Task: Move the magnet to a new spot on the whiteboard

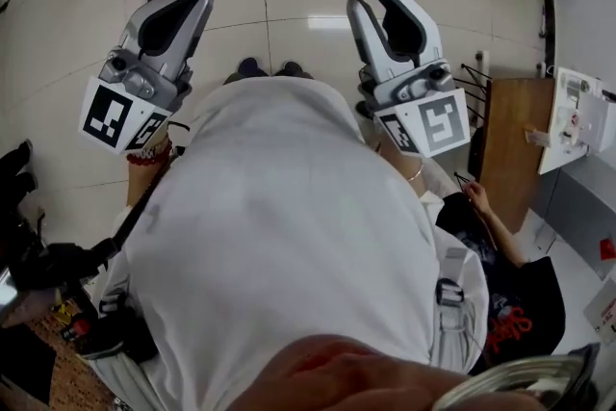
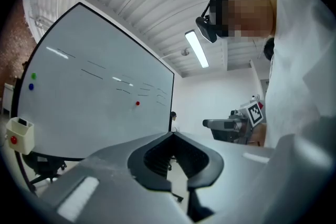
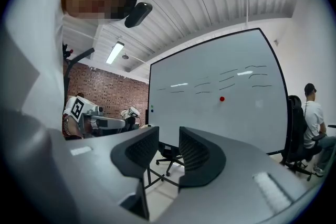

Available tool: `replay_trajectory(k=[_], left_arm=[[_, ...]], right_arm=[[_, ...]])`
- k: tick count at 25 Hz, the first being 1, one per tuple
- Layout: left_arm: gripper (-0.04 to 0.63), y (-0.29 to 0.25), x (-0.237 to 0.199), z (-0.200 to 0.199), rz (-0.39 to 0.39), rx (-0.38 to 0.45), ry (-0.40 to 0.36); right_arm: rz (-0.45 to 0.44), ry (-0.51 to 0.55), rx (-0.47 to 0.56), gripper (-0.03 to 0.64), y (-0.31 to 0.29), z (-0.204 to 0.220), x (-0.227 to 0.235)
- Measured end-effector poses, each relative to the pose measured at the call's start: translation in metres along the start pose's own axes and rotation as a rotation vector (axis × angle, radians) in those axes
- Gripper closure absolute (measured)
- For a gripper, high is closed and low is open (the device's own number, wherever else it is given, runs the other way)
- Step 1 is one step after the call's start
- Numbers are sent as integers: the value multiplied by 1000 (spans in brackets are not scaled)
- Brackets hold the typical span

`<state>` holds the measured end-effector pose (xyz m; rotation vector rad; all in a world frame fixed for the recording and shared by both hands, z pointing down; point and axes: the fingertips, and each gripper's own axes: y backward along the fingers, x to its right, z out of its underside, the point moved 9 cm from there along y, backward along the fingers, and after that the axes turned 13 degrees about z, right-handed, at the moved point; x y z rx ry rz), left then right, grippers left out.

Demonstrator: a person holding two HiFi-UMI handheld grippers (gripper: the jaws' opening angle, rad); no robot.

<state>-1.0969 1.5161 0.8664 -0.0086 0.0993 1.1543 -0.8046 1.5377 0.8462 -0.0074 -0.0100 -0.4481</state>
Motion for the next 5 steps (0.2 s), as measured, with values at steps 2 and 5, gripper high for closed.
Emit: replay_trajectory(k=[2, 5], left_arm=[[591, 13, 0, 2, -29, -25, 9], [591, 32, -1, 2, -76, -32, 22]], right_arm=[[-28, 1, 18, 494, -3, -2, -8], [-73, -16, 26, 494, -12, 0, -24]])
